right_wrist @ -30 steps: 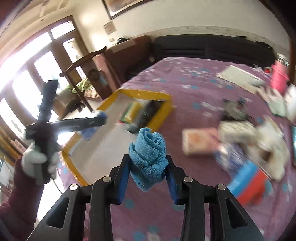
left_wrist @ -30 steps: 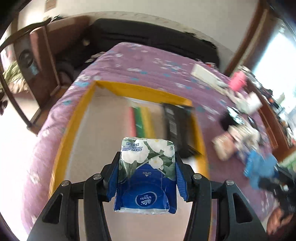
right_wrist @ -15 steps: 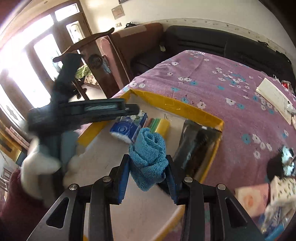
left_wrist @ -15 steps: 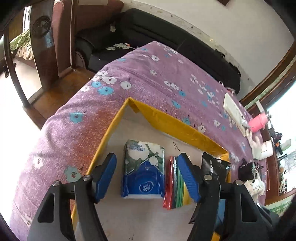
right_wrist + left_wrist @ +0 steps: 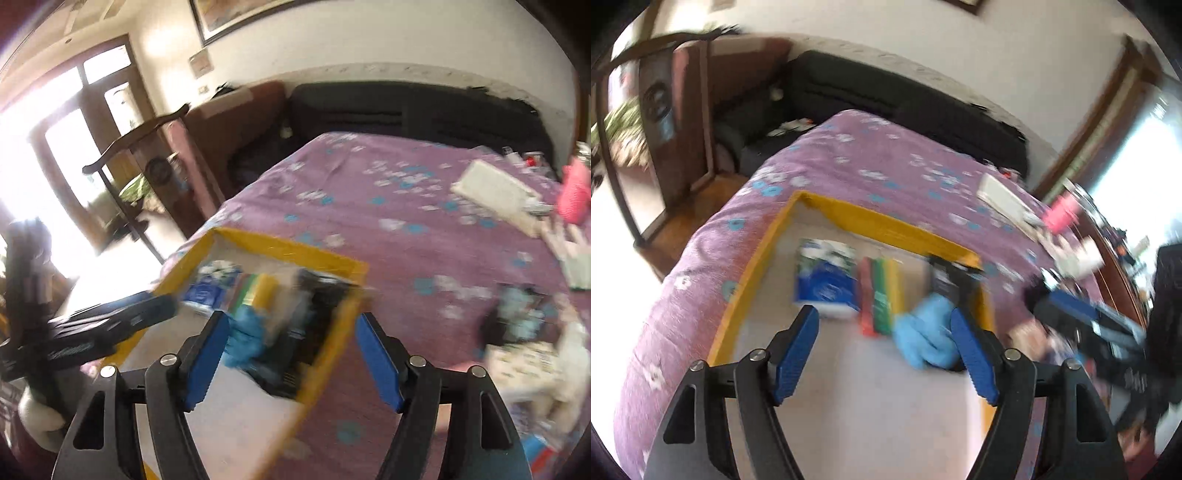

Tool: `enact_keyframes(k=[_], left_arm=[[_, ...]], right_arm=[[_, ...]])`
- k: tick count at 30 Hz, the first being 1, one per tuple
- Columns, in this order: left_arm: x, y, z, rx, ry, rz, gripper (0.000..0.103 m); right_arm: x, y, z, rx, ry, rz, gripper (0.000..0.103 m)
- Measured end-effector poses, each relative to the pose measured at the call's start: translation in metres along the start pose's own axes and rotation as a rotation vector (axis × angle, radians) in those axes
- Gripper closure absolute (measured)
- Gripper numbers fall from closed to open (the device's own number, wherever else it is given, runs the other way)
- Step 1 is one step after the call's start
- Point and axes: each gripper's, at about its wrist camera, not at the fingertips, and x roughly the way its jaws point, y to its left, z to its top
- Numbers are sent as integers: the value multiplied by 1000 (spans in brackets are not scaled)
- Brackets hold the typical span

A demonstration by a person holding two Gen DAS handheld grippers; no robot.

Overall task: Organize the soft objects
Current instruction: 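Drop the tissue pack in the box with left tool while right drops the towel there, then grasp the pink rose tissue pack with left tool while right grasps the blue-red sponge bag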

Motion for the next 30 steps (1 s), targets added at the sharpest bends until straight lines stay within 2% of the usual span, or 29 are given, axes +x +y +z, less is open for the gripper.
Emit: enact_keyframes(k=[3,6,9,11,16,19,21,25,30], left_arm=[[-12,-37,-16,90,-14,-29,19],[-15,-68,-35,172,-9,-27,19],[-15,-101,-55,252,1,-31,19],[-12,-122,-63,296,11,-64,19],[20,-167,-71,406,80,-80,19],[53,-188,-72,478,169,-83,19],[73,-197,-74,527,202,-64,19],[107,-214,-70,632,213,31,19],[139,-218,-58,674,251,84,19]], right_arm=[[-27,-39,-13,51,-22,-68,22],[-45,-82,-32,131,-12,-123,21],[-57,-117,-53,202,12,-142,21],[-68,-136,-67,236,6,-153,21],[-101,-180,-104,339,-37,-185,21],[-117,-207,-123,406,-70,-208,21],[-122,-225,-133,458,-84,-211,20],[-119,-248,-150,520,-89,-186,20],[-108,-266,-162,557,-88,-129,21]])
